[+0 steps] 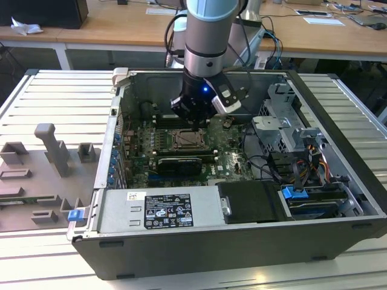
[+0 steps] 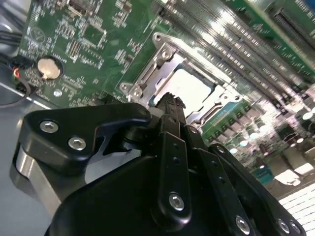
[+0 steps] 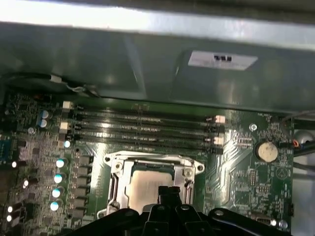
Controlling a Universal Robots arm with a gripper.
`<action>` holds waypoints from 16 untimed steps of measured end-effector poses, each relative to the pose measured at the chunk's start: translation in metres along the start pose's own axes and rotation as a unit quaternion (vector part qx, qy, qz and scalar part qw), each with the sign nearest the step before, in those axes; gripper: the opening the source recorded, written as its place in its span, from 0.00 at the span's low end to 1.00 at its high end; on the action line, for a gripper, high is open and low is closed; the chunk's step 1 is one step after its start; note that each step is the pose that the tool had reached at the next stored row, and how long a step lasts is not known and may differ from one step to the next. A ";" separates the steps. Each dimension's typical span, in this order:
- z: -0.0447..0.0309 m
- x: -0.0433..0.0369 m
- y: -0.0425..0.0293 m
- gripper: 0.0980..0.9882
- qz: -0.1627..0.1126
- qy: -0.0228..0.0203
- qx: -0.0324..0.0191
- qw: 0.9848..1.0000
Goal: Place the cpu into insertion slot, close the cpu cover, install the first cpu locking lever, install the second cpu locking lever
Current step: 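Install the second cpu locking lever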
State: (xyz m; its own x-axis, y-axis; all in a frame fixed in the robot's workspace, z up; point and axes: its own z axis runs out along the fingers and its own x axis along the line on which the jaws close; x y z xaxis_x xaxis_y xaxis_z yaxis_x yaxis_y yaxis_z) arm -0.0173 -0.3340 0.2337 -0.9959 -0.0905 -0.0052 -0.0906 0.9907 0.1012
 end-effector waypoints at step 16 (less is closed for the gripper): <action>-0.0011 0.0075 -0.0406 0.01 0.000 0.003 -0.003 1.000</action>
State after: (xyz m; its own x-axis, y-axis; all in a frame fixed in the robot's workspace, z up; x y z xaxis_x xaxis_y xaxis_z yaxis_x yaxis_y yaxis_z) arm -0.0212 -0.3750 0.2307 -0.9959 -0.0906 0.0009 -0.0900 0.9901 0.1077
